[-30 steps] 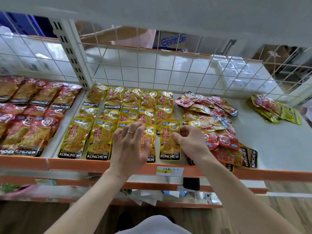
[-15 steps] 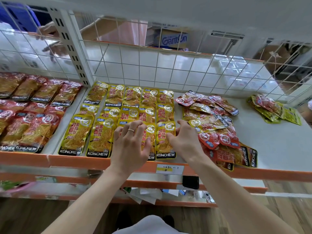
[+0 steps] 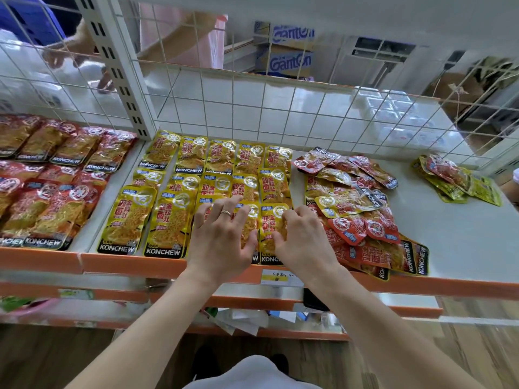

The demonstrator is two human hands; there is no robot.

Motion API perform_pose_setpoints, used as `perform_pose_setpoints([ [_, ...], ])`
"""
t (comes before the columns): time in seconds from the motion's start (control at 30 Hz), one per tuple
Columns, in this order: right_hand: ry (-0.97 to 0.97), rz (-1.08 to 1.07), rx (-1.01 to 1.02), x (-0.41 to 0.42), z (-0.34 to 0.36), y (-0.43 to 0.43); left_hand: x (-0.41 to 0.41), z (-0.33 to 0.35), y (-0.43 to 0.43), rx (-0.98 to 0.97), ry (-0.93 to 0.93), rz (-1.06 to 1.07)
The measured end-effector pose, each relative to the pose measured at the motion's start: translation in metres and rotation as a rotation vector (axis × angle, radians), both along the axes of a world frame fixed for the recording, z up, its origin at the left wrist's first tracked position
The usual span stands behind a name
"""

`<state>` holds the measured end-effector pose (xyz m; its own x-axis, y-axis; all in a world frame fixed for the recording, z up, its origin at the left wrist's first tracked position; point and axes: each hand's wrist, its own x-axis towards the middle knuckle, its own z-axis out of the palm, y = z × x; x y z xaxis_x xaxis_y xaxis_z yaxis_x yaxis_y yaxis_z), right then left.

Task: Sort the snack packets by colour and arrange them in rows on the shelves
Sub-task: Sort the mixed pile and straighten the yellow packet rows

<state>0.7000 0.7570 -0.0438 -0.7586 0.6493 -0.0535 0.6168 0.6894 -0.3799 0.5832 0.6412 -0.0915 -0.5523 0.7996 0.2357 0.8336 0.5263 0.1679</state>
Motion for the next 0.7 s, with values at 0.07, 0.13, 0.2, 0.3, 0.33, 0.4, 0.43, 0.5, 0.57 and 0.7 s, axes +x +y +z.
perform_pose_setpoints([
  [0.07,-0.014,0.005,0.007,0.0,0.0,0.0,0.0,0.001,0.001,-0.043,-0.005,0.002],
  [0.13,-0.04,0.027,0.034,-0.001,0.001,0.003,0.001,0.002,0.002,-0.084,-0.004,0.004],
  [0.2,-0.081,0.085,0.06,-0.003,0.003,0.006,0.001,0.002,0.003,-0.114,0.005,0.007],
  [0.3,-0.109,0.167,0.026,-0.006,0.002,0.01,0.001,0.003,0.002,-0.117,0.009,0.002],
  [0.33,-0.119,0.177,0.007,-0.007,0.001,0.011,0.001,0.003,0.002,-0.112,0.007,0.001],
  [0.4,-0.147,0.182,-0.015,-0.006,-0.002,0.011,0.002,0.004,0.002,-0.108,0.003,-0.001],
  [0.43,-0.161,0.184,-0.017,-0.005,-0.002,0.011,0.002,0.004,0.002,-0.108,0.003,-0.001],
  [0.5,-0.18,0.189,-0.014,-0.004,-0.004,0.01,0.002,0.005,0.001,-0.11,0.003,-0.003],
  [0.57,-0.193,0.194,-0.005,-0.003,-0.004,0.01,0.002,0.005,0.001,-0.107,-0.002,-0.005],
  [0.7,-0.207,0.197,0.006,-0.004,0.001,0.011,0.003,0.007,0.0,-0.094,-0.007,-0.004],
])
